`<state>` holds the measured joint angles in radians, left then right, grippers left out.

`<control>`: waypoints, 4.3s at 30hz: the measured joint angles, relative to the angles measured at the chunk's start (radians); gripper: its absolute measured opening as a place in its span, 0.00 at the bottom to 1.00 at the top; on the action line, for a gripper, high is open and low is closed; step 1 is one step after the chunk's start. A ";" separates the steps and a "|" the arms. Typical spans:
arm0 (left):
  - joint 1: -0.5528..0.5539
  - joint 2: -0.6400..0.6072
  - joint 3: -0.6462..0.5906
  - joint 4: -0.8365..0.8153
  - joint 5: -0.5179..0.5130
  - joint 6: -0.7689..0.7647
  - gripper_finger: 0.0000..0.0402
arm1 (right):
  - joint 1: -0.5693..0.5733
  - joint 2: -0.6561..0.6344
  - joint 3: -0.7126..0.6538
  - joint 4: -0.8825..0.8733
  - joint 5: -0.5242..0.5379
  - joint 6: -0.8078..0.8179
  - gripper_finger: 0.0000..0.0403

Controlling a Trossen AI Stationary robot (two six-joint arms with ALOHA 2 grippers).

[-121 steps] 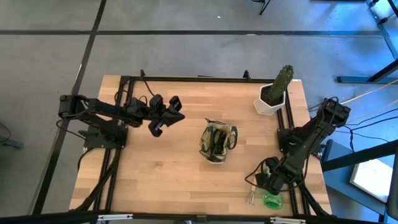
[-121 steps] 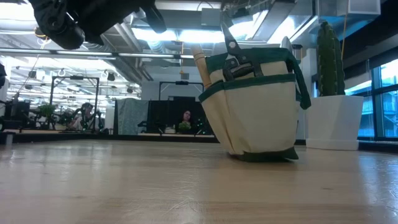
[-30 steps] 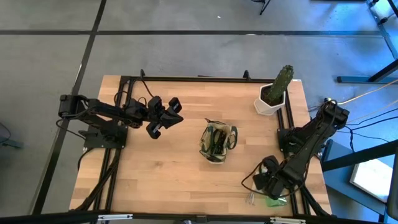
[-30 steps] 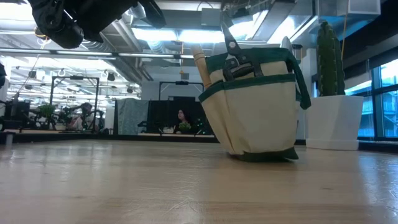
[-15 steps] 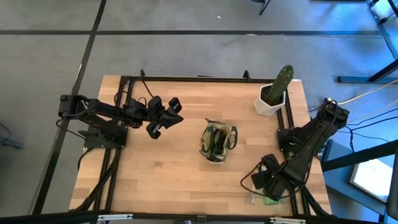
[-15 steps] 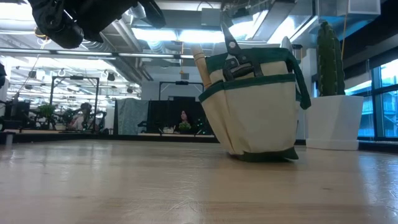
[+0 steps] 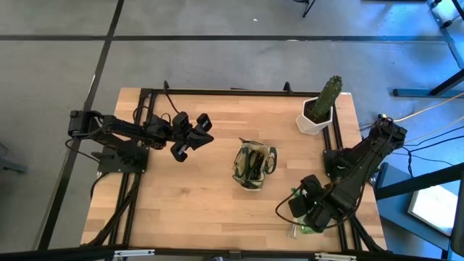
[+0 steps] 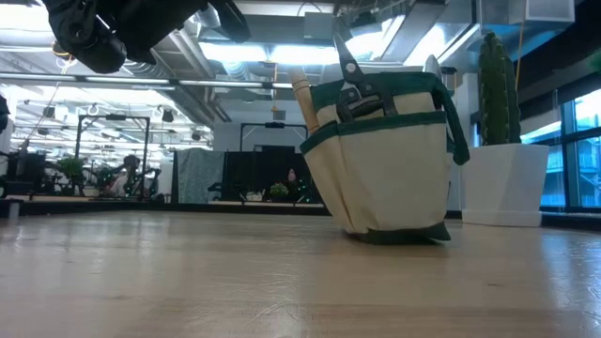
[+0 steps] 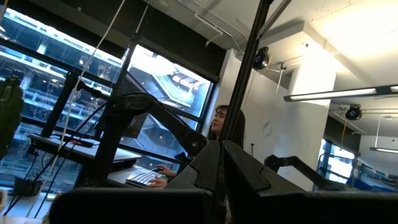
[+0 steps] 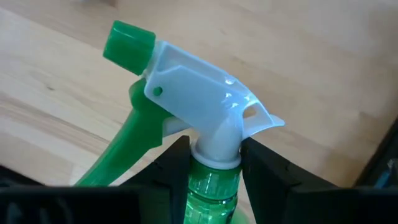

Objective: Pick & Place Garden tools in Gardening bag
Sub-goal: Put the green spray bottle into the green gardening bag

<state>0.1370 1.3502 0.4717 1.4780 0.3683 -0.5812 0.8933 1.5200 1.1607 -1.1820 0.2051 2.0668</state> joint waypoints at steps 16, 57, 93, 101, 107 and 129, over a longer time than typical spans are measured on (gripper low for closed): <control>0.000 0.000 0.000 0.000 0.001 0.000 0.04 | -0.029 0.000 0.132 -0.102 0.167 -0.116 0.32; 0.000 0.000 0.000 -0.016 0.012 0.002 0.04 | -0.194 -0.036 0.341 0.172 0.671 -1.085 0.32; -0.001 0.000 0.000 -0.062 0.011 0.008 0.04 | -0.425 -0.056 0.061 0.876 0.823 -1.819 0.28; -0.038 0.000 0.000 -0.086 0.008 0.018 0.04 | -0.461 -0.061 0.006 0.964 0.747 -1.911 0.27; -0.068 0.000 0.000 -0.093 0.008 0.028 0.04 | -0.445 -0.075 -0.019 0.900 0.732 -1.881 0.23; -0.085 0.000 0.000 -0.096 -0.037 0.063 0.04 | -0.386 -0.185 -0.019 0.712 0.697 -1.680 0.14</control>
<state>0.0521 1.3499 0.4713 1.3823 0.3313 -0.5179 0.5077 1.3346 1.1419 -0.4699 0.9025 0.3870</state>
